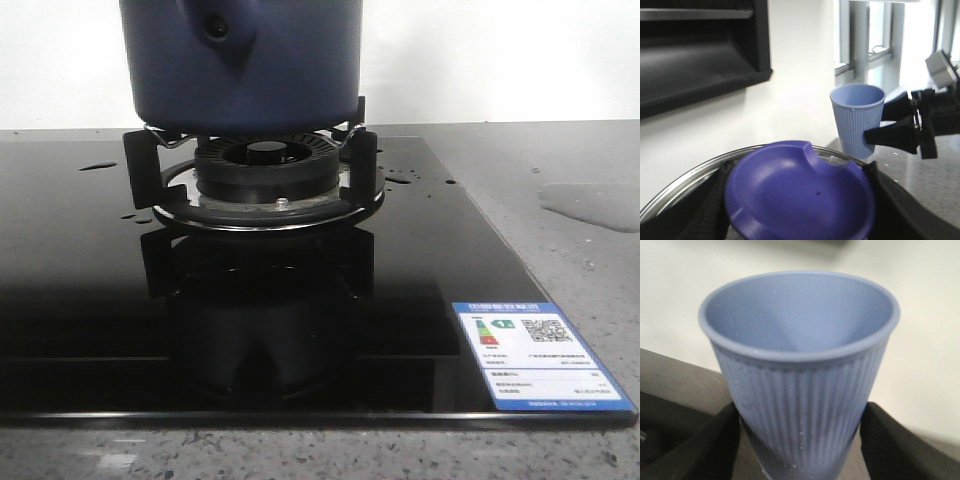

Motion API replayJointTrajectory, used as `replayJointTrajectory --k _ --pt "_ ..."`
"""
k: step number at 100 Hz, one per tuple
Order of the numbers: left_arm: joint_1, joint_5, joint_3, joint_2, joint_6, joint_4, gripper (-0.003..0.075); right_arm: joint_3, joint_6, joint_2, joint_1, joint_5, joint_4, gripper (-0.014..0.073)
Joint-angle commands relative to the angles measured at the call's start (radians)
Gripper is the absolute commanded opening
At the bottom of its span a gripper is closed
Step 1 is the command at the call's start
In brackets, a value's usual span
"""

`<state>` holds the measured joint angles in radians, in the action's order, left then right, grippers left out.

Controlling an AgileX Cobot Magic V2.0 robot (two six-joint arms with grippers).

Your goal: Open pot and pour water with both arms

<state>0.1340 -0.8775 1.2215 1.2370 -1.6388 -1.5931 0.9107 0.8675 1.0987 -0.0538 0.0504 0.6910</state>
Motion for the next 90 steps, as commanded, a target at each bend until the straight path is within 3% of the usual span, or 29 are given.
replayJointTrajectory --k 1,12,27,57,70,90 --pt "0.026 -0.002 0.032 0.001 -0.005 -0.091 0.0281 -0.150 -0.005 -0.074 0.031 -0.237 0.109 0.0225" --pt "0.046 -0.007 0.032 0.038 -0.005 -0.091 0.0281 -0.320 -0.031 -0.102 0.031 -0.405 0.161 0.0225" --pt "0.068 -0.007 0.032 0.070 -0.005 -0.091 0.0281 -0.438 -0.079 -0.102 0.029 -0.419 0.106 0.0225" --pt "0.075 -0.007 0.032 0.083 -0.005 -0.091 0.0281 -0.500 -0.390 -0.077 -0.042 -0.511 -0.153 0.0225" --pt "0.075 -0.009 0.032 0.083 -0.005 -0.091 0.0281 -0.529 -0.406 -0.028 -0.081 -0.585 -0.155 0.0225" --pt "0.075 -0.016 0.032 0.083 -0.005 -0.091 0.0281 -0.530 -0.406 0.058 -0.083 -0.583 -0.155 0.0225"
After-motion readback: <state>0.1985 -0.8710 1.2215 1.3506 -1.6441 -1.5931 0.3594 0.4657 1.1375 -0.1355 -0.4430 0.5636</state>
